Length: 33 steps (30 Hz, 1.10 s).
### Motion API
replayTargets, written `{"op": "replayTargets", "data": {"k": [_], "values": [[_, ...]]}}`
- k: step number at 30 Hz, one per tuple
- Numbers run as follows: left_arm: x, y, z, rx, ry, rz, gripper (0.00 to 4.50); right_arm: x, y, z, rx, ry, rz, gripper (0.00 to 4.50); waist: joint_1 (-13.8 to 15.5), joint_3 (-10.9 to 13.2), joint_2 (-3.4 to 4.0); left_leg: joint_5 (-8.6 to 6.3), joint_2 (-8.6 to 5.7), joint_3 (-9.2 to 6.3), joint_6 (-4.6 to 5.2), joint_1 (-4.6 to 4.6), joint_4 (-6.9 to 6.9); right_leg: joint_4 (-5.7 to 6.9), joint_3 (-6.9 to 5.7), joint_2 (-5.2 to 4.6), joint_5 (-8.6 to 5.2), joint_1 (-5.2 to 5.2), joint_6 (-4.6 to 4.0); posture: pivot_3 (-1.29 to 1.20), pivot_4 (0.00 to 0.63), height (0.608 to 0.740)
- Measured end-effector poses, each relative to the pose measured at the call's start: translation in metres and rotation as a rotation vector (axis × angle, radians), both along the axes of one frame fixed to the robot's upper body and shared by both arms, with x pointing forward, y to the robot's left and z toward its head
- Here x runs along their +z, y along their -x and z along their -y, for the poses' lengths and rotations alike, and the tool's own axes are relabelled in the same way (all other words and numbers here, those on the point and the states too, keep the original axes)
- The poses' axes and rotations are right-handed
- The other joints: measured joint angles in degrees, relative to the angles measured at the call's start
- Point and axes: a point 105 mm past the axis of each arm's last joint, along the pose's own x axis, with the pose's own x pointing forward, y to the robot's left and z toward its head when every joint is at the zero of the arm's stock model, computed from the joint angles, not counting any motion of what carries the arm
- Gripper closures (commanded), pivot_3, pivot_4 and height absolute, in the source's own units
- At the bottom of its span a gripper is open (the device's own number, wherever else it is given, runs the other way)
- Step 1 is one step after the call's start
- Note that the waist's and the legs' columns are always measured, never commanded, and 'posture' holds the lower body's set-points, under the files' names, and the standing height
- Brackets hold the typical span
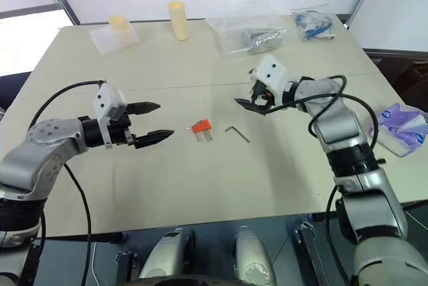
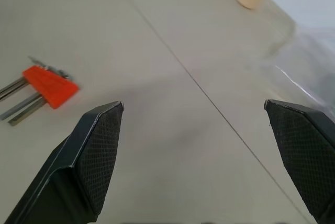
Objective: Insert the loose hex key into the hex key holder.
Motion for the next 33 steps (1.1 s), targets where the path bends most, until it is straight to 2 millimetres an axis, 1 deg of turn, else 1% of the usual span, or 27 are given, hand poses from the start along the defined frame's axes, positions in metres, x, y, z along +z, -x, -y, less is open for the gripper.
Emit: {"op": "replayTargets", "data": {"k": [3, 6, 8, 11, 14, 18, 21, 28, 33], "values": [[-0.002, 0.001, -0.002, 0.01, -0.003, -0.005, 0.0, -0.02, -0.004, -0.02, 0.108, 0.046, -0.066, 0.05, -0.04, 0.01, -0.01, 0.0, 0.0, -0.01, 0.0, -0.02, -0.03, 0.0, 0.02, -0.03, 0.0, -0.05, 0.0, 0.0, 0.15, 0.74], [-0.006, 0.005, -0.008, 0.033, -0.018, -0.022, 0.0, -0.04, -0.007, -0.03, 0.16, 0.085, -0.111, 0.05, 0.02, 0.01, -0.01, 0.0, -0.01, -0.02, 0.0, -0.05, -0.02, 0.01, 0.02, -0.07, 0.0, -0.08, 0.01, 0.0, 0.15, 0.74], [-0.007, 0.006, -0.016, 0.061, -0.027, -0.028, 0.0, -0.048, -0.01, -0.037, 0.18, 0.089, -0.122, 0.05, 0.03, 0.02, -0.01, 0.0, -0.01, -0.02, -0.01, -0.05, -0.01, 0.02, 0.01, -0.07, 0.01, -0.08, 0.0, 0.0, 0.15, 0.74], [-0.004, 0.008, -0.021, 0.082, -0.032, -0.016, 0.0, -0.053, -0.012, -0.046, 0.206, 0.099, -0.116, 0.05, 0.1, 0.02, -0.01, 0.01, -0.02, -0.04, -0.02, -0.05, 0.0, 0.02, 0.0, -0.09, 0.01, -0.07, 0.0, 0.0, 0.15, 0.74], [-0.002, 0.011, -0.02, 0.084, -0.028, -0.014, 0.0, -0.056, -0.014, -0.05, 0.22, 0.119, -0.101, 0.05, 0.11, 0.02, -0.01, 0.01, -0.03, -0.05, -0.02, -0.05, 0.0, 0.02, 0.0, -0.1, 0.01, -0.06, 0.0, 0.0, 0.15, 0.74], [0.0, 0.012, -0.019, 0.081, -0.026, -0.009, 0.0, -0.068, -0.017, -0.045, 0.216, 0.187, -0.088, 0.05, 0.04, 0.02, -0.01, 0.01, -0.03, -0.04, -0.02, -0.05, -0.01, 0.02, 0.0, -0.1, 0.01, -0.07, 0.0, 0.0, 0.15, 0.74], [-0.001, 0.014, -0.018, 0.078, -0.03, -0.008, 0.0, -0.076, -0.017, -0.043, 0.211, 0.206, -0.097, 0.05, 0.0, 0.02, -0.01, 0.01, -0.03, -0.04, -0.02, -0.05, -0.02, 0.02, 0.0, -0.09, 0.01, -0.08, 0.0, 0.0, 0.15, 0.74], [-0.003, 0.015, -0.018, 0.083, -0.031, -0.012, 0.0, -0.077, -0.017, -0.046, 0.223, 0.197, -0.097, 0.05, -0.04, 0.02, -0.01, 0.01, -0.02, -0.05, -0.02, -0.03, -0.02, 0.04, 0.01, -0.07, 0.01, -0.08, 0.0, 0.0, 0.15, 0.74], [-0.003, 0.015, -0.018, 0.086, -0.031, -0.011, 0.0, -0.081, -0.01, -0.056, 0.258, 0.185, -0.124, 0.05, -0.01, 0.02, -0.01, 0.01, -0.02, -0.05, -0.02, -0.03, -0.02, 0.04, 0.01, -0.08, 0.01, -0.08, 0.0, 0.0, 0.15, 0.74]]}}
